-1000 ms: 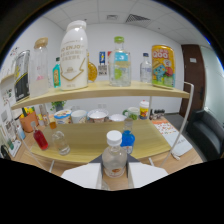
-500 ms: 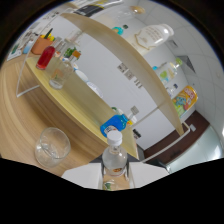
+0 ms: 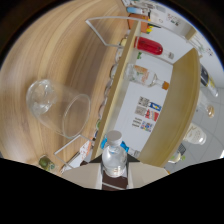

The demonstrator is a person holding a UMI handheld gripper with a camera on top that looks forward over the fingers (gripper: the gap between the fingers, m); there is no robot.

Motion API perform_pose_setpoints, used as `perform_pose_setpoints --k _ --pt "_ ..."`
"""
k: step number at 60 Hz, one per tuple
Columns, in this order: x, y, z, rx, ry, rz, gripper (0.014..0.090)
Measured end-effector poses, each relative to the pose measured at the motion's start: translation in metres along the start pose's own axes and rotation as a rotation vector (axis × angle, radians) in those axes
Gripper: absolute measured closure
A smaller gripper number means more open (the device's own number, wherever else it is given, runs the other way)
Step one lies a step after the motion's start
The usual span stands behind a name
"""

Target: Make me a cup of Mojito.

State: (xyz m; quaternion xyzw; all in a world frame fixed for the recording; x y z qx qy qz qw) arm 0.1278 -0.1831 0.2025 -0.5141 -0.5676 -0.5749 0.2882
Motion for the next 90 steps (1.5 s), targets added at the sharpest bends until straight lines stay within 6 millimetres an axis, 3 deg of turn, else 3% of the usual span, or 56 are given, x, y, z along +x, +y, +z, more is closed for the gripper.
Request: perform_pose_setpoints --k 13,26,33,40,48,56,67,80,90 --pt "-0.005 -0.009 0.0 0.029 0.001 -0.185 0.0702" --pt "0.0 -0.009 -0.004 0.044 -0.006 -0.054 0.0703" --pt "0.016 -0.001 -0.009 0.065 -0.007 0.217 0.0701" --pt "0.036 0.011 -0.018 0.115 -0.039 0.638 0.07" --pt "0.032 0.015 -0.025 0.196 -0.154 1.11 0.0701" --pt "0.0 0.016 -0.022 0.221 -0.268 1.468 0.0701" --pt "-0.067 -0.003 -0.003 0.182 -0.435 1.732 0.0703" --pt "-0.145 -0.022 0.017 0.093 -0.586 1.806 0.0702" --pt "-0.179 -0.032 0.019 0.079 -0.656 1.767 0.0701"
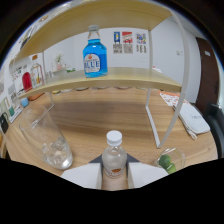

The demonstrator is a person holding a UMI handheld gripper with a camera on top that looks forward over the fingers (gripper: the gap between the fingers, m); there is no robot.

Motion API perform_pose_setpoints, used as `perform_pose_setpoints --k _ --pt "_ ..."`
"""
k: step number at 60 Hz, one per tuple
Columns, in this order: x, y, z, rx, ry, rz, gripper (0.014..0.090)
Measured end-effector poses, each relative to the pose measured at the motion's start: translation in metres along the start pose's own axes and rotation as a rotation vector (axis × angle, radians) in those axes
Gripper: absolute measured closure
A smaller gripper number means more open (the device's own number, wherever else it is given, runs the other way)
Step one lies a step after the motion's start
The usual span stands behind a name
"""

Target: Make me a cup of Mojito.

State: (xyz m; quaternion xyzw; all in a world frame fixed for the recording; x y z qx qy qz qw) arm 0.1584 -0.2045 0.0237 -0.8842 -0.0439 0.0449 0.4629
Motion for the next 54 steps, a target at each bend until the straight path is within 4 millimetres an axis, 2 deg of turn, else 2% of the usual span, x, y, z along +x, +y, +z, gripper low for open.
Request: perform_pose_setpoints --k 4,14,18,25,29,38,44,49,54 --pt "0.0 0.008 0.002 -0.024 -0.007 -0.015 0.07" --pt "-0.002 0.011 0.003 -0.039 0.002 -0.034 0.067" --pt "-0.002 0.011 0.0 -0.035 0.011 -0.035 0.0578" --pt "-0.001 0.001 -0.014 -0.018 0.024 -0.042 0.0289" --pt "-0.001 -0.014 -0.03 0.016 0.044 -0.04 0.0213" --pt "-0.012 -0.055 -0.075 0.107 0.077 0.005 0.0198" --pt "-0.023 -0.075 -0.104 0.142 0.113 0.025 0.0196" --pt "-0.04 -0.085 -0.126 0.166 0.126 0.049 0.0196" --pt "-0.06 -0.084 -0.141 0.164 0.137 0.056 0.0195"
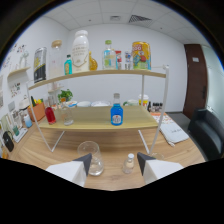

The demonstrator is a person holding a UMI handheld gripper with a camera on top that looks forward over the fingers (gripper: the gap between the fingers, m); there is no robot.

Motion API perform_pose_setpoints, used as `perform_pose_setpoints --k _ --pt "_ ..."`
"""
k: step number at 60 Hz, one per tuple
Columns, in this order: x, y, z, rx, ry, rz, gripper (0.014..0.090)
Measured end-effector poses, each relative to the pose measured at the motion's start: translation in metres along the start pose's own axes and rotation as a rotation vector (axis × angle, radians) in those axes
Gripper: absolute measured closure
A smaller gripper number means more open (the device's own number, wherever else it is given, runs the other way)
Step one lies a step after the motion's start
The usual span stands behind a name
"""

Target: Make me a cup of Mojito.

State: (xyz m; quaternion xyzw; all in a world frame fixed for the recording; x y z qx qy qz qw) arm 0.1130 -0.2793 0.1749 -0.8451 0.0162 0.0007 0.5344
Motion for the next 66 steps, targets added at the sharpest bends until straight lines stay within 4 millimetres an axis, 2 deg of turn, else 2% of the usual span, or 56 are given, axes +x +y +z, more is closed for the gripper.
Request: perform_pose_setpoints --k 13,18,23,33,48,57,66 --pt "-0.054 0.024 -0.029 -0.031 0.011 -0.014 0.0199" --pt "-0.077 0.021 -0.039 -0.027 0.006 -0.003 0.0199" --pt "-0.1 0.01 -0.047 -0.009 0.008 -0.02 0.02" --pt "-0.154 -0.035 -0.064 0.039 -0.022 -0.018 0.0201" --pt "-0.222 -0.127 -0.067 0.125 -0.054 -0.025 0.0194" --pt "-0.253 -0.186 -0.056 0.22 -0.074 -0.036 0.0192" --pt "-0.27 -0.23 -0.03 0.284 -0.081 -0.044 0.019"
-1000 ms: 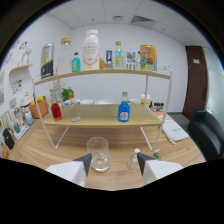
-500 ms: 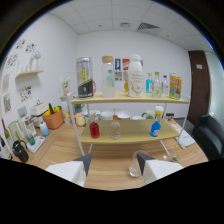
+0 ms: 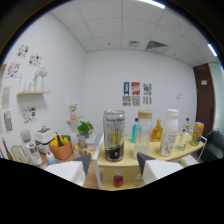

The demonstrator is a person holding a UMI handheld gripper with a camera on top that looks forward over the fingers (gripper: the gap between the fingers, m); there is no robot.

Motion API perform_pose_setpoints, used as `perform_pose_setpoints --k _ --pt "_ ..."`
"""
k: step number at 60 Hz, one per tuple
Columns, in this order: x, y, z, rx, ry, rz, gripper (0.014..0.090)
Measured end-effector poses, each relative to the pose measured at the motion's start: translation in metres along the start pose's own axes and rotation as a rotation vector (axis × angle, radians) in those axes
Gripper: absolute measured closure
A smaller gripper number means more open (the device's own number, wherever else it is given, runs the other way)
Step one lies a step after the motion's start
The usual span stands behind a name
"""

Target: Make me a cup of Mojito.

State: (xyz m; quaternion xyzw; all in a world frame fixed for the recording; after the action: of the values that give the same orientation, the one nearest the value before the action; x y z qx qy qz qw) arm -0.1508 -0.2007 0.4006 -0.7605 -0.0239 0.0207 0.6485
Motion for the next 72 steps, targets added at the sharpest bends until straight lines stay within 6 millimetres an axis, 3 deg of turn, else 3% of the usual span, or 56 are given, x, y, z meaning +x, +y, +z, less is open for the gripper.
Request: perform_pose_setpoints --k 14,22,31,37,61,72 --pt "-0.002 -0.022 0.06 0.012 0.007 0.004 0.0192" --pt "-0.002 -0.014 0.083 -0.026 0.004 -0.002 0.0196" --pt "-0.005 -0.011 0.101 -0.048 -0.006 0.007 0.0299" --pt "0.002 -0.016 0.105 -0.032 0.019 0.029 0.0504" --pt "0.001 -0.017 0.104 -0.02 0.006 0.028 0.0532" --pt "0.0 -0.027 0.088 0.005 -0.004 0.015 0.0532"
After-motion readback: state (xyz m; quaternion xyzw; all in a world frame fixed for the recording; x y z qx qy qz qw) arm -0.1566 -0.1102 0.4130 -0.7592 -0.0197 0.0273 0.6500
